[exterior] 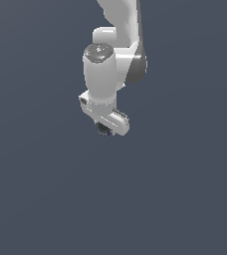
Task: Pick up the object and move it to a goal position.
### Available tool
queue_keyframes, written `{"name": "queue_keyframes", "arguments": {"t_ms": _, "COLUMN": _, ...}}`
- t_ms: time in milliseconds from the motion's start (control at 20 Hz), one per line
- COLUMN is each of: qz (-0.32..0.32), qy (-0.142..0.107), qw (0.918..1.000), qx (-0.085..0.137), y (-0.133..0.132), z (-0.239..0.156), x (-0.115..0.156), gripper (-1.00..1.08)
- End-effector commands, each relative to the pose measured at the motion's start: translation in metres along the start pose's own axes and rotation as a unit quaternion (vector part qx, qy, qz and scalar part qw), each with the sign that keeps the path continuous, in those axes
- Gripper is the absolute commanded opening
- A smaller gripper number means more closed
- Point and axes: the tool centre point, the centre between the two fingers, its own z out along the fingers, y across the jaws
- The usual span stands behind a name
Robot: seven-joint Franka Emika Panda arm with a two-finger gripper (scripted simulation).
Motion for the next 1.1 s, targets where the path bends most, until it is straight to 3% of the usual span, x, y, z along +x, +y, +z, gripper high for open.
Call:
{"name": "queue_keyframes", "arguments": {"t_ms": 0, "qz": 0.0, "qy": 0.0, "qw": 1.0, "qx": 0.0, "y": -0.006, "z": -0.031, "x": -0.007, "gripper": -1.0}}
{"name": "queue_keyframes", "arguments": {"t_ms": 550, "qz": 0.0, "qy": 0.001, "qw": 1.0, "qx": -0.001, "y": -0.03, "z": -0.139, "x": -0.031, "gripper": -1.0}}
{"name": "queue_keyframes", "arguments": {"t_ms": 1050, "qz": 0.0, "qy": 0.0, "qw": 1.0, "qx": 0.0, "y": -0.042, "z": -0.183, "x": -0.039, "gripper": -1.0}}
